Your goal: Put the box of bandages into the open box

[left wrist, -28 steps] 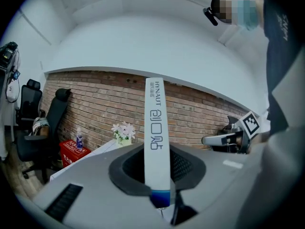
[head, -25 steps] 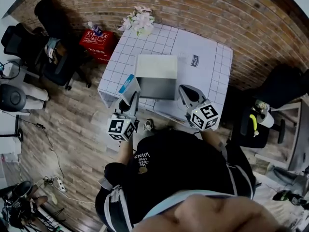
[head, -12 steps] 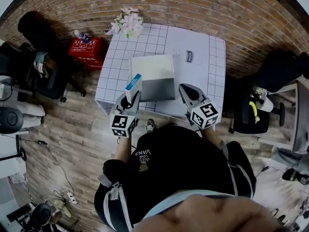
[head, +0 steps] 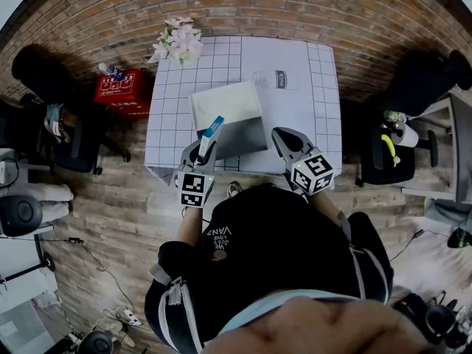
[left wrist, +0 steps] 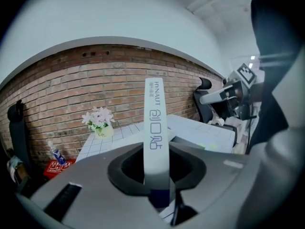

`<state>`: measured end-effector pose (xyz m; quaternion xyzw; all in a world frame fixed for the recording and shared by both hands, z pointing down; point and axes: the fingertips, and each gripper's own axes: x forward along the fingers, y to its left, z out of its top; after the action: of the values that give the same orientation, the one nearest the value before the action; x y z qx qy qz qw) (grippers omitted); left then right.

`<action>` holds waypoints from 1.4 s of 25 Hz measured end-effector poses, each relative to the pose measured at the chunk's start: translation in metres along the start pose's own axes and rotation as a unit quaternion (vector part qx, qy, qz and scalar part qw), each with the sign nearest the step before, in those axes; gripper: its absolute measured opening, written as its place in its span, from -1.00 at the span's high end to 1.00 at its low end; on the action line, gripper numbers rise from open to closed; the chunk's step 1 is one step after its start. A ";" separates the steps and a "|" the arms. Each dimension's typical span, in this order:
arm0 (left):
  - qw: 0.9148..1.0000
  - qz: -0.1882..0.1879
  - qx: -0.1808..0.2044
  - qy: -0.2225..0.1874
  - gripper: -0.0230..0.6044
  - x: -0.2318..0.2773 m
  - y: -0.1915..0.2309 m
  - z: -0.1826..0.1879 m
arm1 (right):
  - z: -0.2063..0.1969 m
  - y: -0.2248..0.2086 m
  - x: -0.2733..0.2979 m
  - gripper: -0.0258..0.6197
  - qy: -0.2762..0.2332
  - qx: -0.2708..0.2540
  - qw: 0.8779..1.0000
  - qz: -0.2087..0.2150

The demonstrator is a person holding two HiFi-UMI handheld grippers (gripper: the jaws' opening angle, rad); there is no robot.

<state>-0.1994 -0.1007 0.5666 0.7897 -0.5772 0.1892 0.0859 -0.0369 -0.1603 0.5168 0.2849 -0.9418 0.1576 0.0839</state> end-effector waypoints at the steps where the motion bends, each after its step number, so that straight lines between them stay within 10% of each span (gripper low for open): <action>1: 1.000 -0.005 0.011 0.006 0.68 0.003 -0.002 -0.001 | -0.002 0.000 -0.001 0.94 0.000 0.005 1.000 -0.004; 11: 0.995 -0.053 0.068 0.049 0.68 0.032 -0.015 -0.024 | -0.016 -0.007 -0.015 0.94 -0.004 0.031 0.998 -0.053; 35: 0.948 -0.129 0.242 0.163 0.68 0.089 -0.043 -0.061 | -0.037 -0.021 -0.048 0.94 -0.003 0.066 0.990 -0.122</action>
<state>-0.1480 -0.1434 0.6614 0.8130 -0.3853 0.4366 0.0093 0.0174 -0.1396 0.5445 0.4026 -0.8879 0.2074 0.0809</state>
